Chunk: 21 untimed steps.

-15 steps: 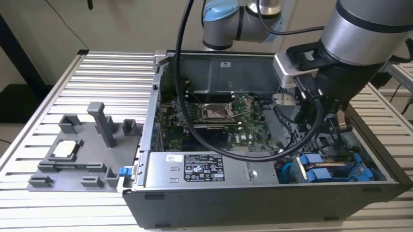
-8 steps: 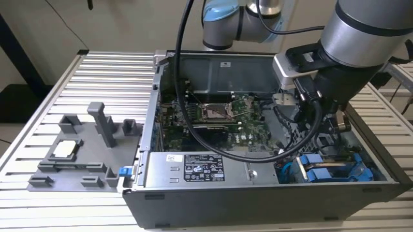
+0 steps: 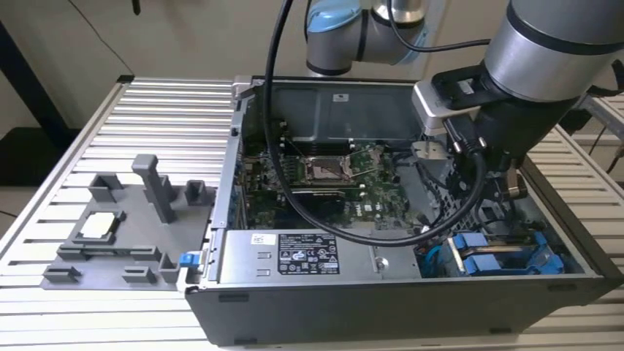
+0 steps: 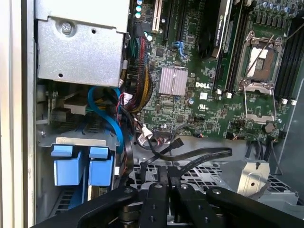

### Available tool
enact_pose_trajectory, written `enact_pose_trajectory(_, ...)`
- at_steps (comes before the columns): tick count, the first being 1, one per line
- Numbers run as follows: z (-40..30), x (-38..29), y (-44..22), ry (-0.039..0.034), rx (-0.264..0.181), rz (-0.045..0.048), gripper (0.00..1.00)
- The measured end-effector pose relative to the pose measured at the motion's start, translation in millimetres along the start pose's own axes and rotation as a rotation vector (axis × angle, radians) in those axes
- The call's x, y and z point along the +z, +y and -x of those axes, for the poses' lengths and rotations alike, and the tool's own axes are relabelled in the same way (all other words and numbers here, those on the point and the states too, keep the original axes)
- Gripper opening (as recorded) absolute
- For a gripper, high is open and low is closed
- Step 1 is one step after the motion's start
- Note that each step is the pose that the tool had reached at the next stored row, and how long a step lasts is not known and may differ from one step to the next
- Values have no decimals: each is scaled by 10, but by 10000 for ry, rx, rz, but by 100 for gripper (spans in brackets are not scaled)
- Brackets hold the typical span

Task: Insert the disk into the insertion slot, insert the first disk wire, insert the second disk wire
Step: 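Insert the first disk wire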

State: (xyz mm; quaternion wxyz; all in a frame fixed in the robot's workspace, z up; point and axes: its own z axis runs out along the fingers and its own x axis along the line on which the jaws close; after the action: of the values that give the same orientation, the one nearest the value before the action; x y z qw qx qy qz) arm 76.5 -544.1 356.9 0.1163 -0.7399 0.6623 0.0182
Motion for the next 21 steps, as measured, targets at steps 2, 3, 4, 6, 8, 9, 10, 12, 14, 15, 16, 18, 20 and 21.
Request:
enact_pose_trajectory(2,0,0,0,0,0,0,13)
enact_pose_trajectory(3,0,0,0,-1,0,0,13)
enact_pose_trajectory(4,0,0,0,-1,0,0,13)
enact_pose_trajectory(6,0,0,0,-2,0,0,13)
enact_pose_trajectory(8,0,0,0,-2,0,0,13)
enact_pose_trajectory(9,0,0,0,-2,0,0,13)
enact_pose_trajectory(10,0,0,0,-2,0,0,13)
enact_pose_trajectory(12,0,0,0,-2,0,0,13)
enact_pose_trajectory(14,0,0,0,-6,0,0,13)
enact_pose_trajectory(15,0,-5,0,-11,1,-1,13)
enact_pose_trajectory(16,2,-13,-1,-31,0,-3,13)
enact_pose_trajectory(18,2,-34,-3,-49,-4,-5,14)
enact_pose_trajectory(20,-14,-39,-1,-59,-17,-3,14)
enact_pose_trajectory(21,-29,-41,1,-65,-32,-1,21)
